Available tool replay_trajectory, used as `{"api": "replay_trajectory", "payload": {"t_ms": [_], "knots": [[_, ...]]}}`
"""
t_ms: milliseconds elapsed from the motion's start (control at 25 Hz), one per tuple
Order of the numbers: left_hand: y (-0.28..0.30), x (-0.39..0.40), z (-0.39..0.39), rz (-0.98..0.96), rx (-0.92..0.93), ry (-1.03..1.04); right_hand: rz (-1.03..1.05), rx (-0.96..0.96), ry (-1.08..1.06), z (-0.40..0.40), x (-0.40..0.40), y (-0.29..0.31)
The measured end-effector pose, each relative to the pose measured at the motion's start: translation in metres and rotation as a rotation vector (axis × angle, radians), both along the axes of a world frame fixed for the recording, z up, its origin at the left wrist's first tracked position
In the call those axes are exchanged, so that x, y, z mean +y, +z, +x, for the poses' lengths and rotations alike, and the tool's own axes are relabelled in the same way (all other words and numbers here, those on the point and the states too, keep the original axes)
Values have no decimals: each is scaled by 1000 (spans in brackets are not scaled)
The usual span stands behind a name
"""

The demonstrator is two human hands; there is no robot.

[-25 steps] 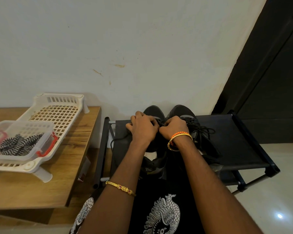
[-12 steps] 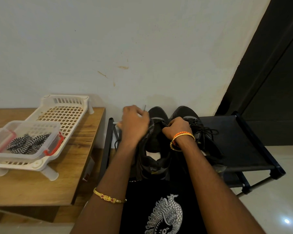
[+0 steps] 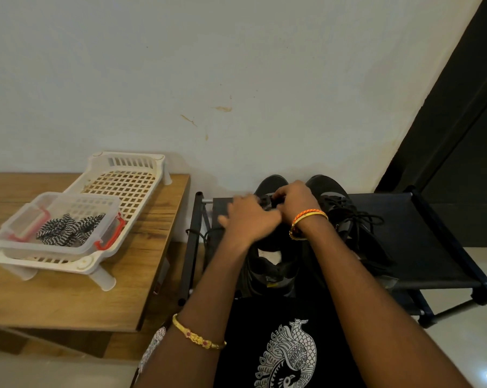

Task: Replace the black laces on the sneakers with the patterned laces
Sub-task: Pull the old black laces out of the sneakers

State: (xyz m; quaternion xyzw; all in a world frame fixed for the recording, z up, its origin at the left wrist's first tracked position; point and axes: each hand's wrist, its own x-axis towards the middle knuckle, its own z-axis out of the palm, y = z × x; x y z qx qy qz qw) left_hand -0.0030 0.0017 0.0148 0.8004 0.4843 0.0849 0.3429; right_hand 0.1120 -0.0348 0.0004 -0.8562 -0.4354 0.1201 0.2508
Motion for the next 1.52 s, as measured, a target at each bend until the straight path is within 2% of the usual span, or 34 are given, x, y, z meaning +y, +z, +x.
{"api": "replay_trajectory", "payload": {"t_ms": [80, 240, 400, 560, 680, 720, 760, 840, 960, 1080, 1200, 1440, 1520], "knots": [[-7, -3, 8, -61, 34, -83, -62, -68, -2, 1, 7, -4], [-19, -6, 14, 92, -18, -33, -41, -145, -44, -1, 8, -6], [-29, -12, 15, 163, -41, 12, 24, -111, -108, -3, 6, -5], [-31, -11, 13, 198, -38, 43, 221, 81, -315, 7, 2, -2], [-30, -13, 14, 209, -27, 40, 415, 434, -604, 25, -7, 1], [-30, -13, 14, 207, -30, 42, 443, 570, -672, 29, -8, -1], [-29, -14, 15, 200, -36, 44, 438, 624, -698, 32, -9, -2], [-29, -14, 14, 174, -70, 57, 367, 464, -635, 32, -7, -5], [-29, -14, 12, 122, -136, 83, 294, 138, -312, 19, -6, 1], [-30, -13, 12, 114, -155, 95, -24, -115, -42, -2, -2, 3], [-32, -13, 13, 123, -154, 104, -139, -137, -50, -13, 4, -5], [-31, -15, 12, 141, -146, 121, 8, -63, -169, -11, -2, 0], [-28, -16, 10, 135, -131, 130, 148, 20, -273, -1, -9, 4]]}}
